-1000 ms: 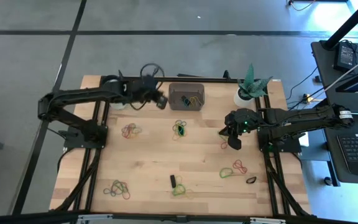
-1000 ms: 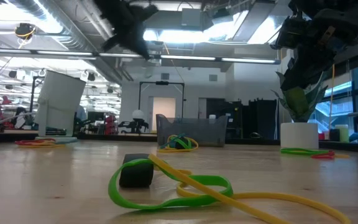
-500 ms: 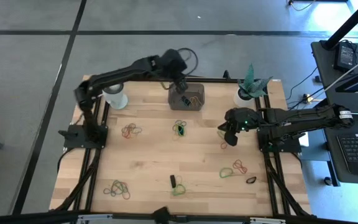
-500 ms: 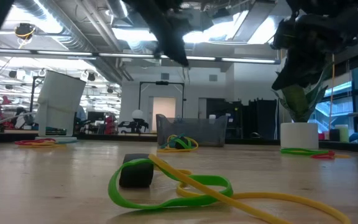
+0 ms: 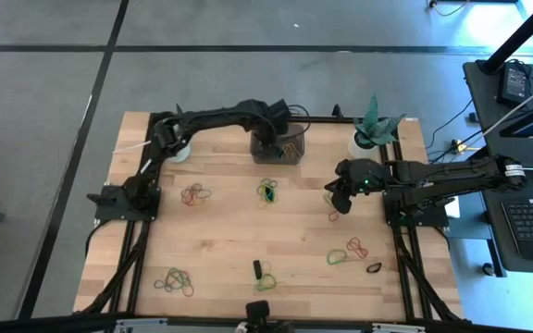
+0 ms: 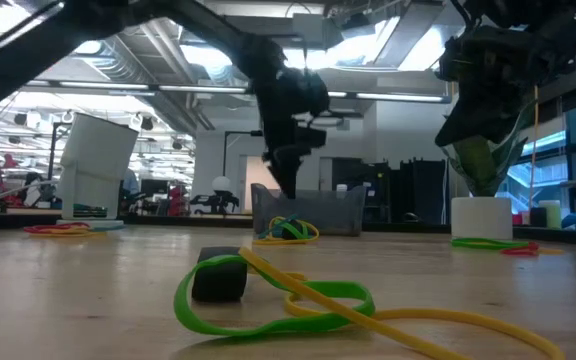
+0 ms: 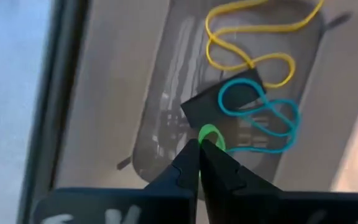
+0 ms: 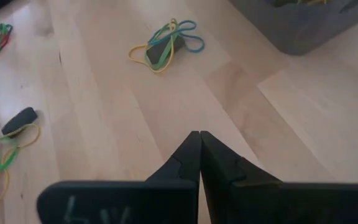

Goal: Pick and place rubber bands into bin
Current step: Put the green rubber band into the bin, then put the red rubber band into the bin

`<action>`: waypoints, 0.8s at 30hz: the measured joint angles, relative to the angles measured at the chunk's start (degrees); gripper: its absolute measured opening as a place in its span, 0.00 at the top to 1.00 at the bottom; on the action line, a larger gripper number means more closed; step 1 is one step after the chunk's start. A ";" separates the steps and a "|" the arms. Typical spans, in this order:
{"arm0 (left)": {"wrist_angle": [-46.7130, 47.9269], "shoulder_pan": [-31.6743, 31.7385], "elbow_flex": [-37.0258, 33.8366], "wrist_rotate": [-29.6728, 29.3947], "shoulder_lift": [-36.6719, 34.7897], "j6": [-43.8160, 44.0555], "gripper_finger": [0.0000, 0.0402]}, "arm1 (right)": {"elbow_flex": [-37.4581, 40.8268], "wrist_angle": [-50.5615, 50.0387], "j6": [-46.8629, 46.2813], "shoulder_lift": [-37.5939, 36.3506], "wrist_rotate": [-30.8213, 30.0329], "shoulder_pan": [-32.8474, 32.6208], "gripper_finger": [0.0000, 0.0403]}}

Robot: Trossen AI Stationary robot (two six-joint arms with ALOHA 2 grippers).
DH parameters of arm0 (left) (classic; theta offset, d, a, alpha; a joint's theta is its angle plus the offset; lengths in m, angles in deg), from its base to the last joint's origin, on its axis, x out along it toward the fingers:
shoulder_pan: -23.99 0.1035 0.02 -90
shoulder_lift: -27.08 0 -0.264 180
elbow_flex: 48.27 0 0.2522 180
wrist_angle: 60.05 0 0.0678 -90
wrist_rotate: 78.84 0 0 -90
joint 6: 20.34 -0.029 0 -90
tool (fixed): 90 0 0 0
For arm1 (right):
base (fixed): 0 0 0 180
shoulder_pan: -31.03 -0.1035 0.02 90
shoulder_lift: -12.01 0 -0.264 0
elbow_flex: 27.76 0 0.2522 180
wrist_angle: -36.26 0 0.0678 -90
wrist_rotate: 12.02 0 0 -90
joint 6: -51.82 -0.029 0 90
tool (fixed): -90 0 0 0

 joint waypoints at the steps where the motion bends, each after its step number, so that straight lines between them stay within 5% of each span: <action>1: -0.07 0.00 0.00 -0.04 0.69 -0.56 0.99 | 0.00 -0.03 -0.39 0.00 0.03 0.01 0.97; 11: -0.11 0.00 0.00 -0.04 4.45 -1.79 0.97 | 0.00 -0.02 -4.23 0.00 0.02 0.01 0.97; 24: 0.37 -0.95 0.03 -2.03 4.23 -1.17 0.72 | 0.00 -0.08 -4.15 0.00 0.04 0.01 0.97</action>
